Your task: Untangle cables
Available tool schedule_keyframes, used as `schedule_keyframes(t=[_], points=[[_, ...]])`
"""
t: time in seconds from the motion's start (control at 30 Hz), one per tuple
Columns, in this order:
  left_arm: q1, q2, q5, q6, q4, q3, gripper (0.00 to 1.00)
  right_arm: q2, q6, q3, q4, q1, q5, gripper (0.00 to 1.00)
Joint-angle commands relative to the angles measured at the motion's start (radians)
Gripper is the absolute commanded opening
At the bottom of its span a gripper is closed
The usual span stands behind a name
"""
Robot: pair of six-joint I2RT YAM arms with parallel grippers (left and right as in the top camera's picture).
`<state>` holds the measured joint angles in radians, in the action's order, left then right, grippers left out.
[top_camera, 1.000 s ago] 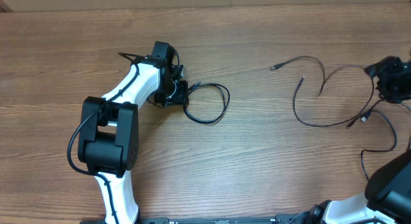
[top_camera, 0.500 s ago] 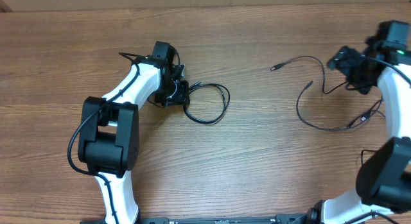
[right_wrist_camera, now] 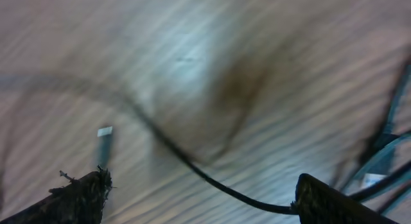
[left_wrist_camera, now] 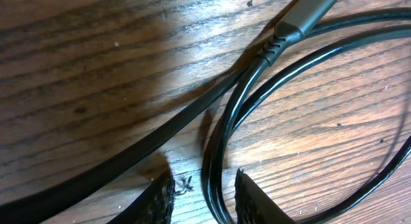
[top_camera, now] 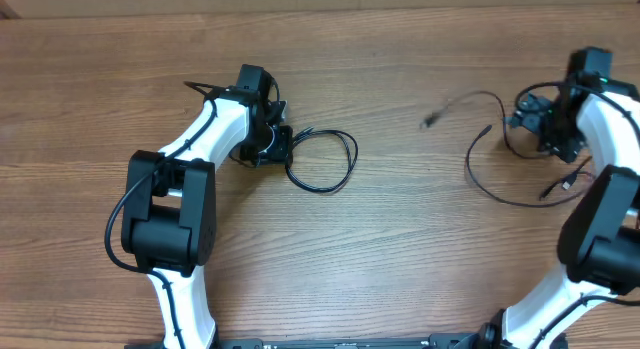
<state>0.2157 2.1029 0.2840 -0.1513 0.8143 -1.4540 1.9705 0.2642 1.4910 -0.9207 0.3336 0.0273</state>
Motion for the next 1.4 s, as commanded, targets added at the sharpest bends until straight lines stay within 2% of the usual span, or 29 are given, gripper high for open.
schedule_keyframes(t=[0.0, 0.23, 0.3, 0.43, 0.5, 0.67, 0.77, 0.9, 0.97, 1.17, 1.2, 1.37], points=[[0.001, 0.051, -0.058, 0.006, 0.015, 0.028, 0.34, 0.026, -0.002, 0.002, -0.006, 0.074, 0.024, 0.93], [0.001, 0.051, -0.058, 0.005, 0.013, 0.028, 0.34, 0.033, 0.047, 0.002, -0.005, 0.16, -0.016, 0.93], [0.001, 0.051, -0.058, 0.005, 0.012, 0.028, 0.34, 0.033, 0.037, 0.003, 0.008, 0.161, -0.137, 0.93], [0.001, 0.051, -0.058, 0.006, 0.012, 0.028, 0.35, 0.028, -0.09, 0.015, 0.045, 0.119, -0.455, 0.94], [0.001, 0.051, -0.058, 0.005, 0.011, 0.028, 0.36, 0.021, -0.122, 0.022, 0.048, 0.085, -0.536, 0.95], [0.001, 0.051, -0.058, 0.005, 0.002, 0.028, 0.38, 0.019, -0.135, 0.02, 0.025, -0.013, -0.532, 0.99], [0.001, 0.051, -0.055, 0.005, -0.001, 0.028, 0.38, 0.019, -0.135, 0.003, -0.014, -0.11, -0.411, 0.99], [0.001, 0.051, -0.055, 0.005, -0.002, 0.028, 0.34, 0.037, -0.135, -0.016, -0.012, -0.201, -0.389, 0.97], [0.001, 0.051, -0.055, 0.005, -0.002, 0.028, 0.33, 0.053, -0.135, -0.019, -0.013, -0.229, -0.356, 0.91], [0.001, 0.051, -0.055, 0.005, 0.0, 0.028, 0.34, 0.117, -0.093, -0.019, -0.036, -0.243, -0.134, 0.32], [0.001, 0.051, -0.055, 0.005, 0.0, 0.028, 0.34, 0.124, -0.082, -0.021, -0.037, -0.236, -0.084, 0.19], [0.001, 0.051, -0.055, 0.005, 0.002, 0.028, 0.35, 0.125, -0.056, -0.021, -0.038, -0.18, 0.098, 0.16]])
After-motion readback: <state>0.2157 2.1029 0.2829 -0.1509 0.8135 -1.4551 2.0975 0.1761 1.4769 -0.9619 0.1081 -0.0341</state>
